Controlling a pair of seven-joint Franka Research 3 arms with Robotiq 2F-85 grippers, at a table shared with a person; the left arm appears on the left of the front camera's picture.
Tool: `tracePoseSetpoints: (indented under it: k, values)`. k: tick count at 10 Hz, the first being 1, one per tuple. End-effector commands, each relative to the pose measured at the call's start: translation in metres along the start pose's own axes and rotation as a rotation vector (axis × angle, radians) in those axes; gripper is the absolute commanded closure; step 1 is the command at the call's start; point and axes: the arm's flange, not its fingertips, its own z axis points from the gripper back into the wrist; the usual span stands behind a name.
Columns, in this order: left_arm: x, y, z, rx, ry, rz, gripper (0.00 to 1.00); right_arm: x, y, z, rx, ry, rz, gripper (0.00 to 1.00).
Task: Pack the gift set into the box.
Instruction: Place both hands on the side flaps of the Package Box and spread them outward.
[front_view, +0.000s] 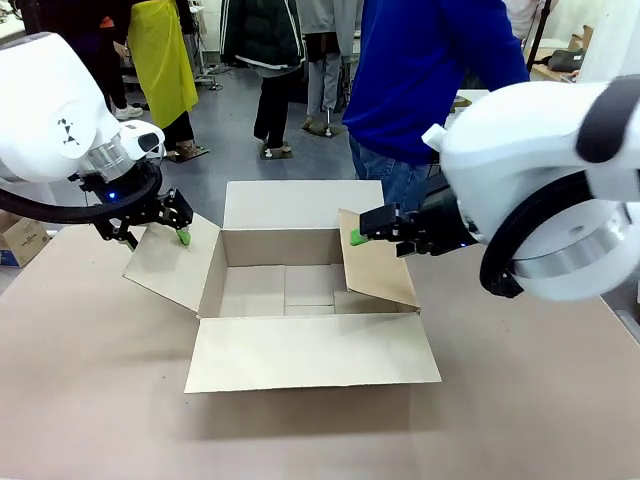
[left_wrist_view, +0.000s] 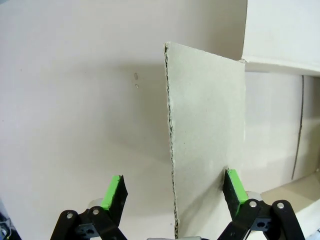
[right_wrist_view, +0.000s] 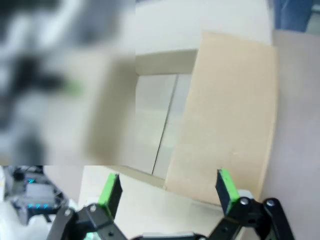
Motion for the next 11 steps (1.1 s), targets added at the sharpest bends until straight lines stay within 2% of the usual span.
tracePoseSetpoints:
  k: [1, 2, 3, 8, 10, 11]
  values:
    - [0.0, 0.0, 0.001, 0.016, -0.005, 0.012, 0.0, 0.056, 0.049, 0.006, -0.192, 0.193, -0.006, 0.0]
    - [0.0, 0.0, 0.001, 0.016, -0.005, 0.012, 0.0, 0.071, 0.06, -0.001, -0.273, 0.274, -0.002, 0.0]
    - [0.0, 0.0, 0.001, 0.016, -0.005, 0.012, 0.0, 0.081, 0.065, -0.016, -0.32, 0.316, -0.01, 0.0]
    - [0.0, 0.0, 0.001, 0.016, -0.005, 0.012, 0.0, 0.1, 0.092, -0.102, -0.433, 0.354, 0.082, 0.0]
    - [0.0, 0.0, 0.001, 0.016, -0.005, 0.012, 0.0, 0.094, 0.093, -0.129, -0.548, 0.362, 0.081, 0.0]
    - [0.0, 0.0, 0.001, 0.016, -0.005, 0.012, 0.0, 0.089, 0.094, -0.14, -0.602, 0.397, 0.101, 0.0]
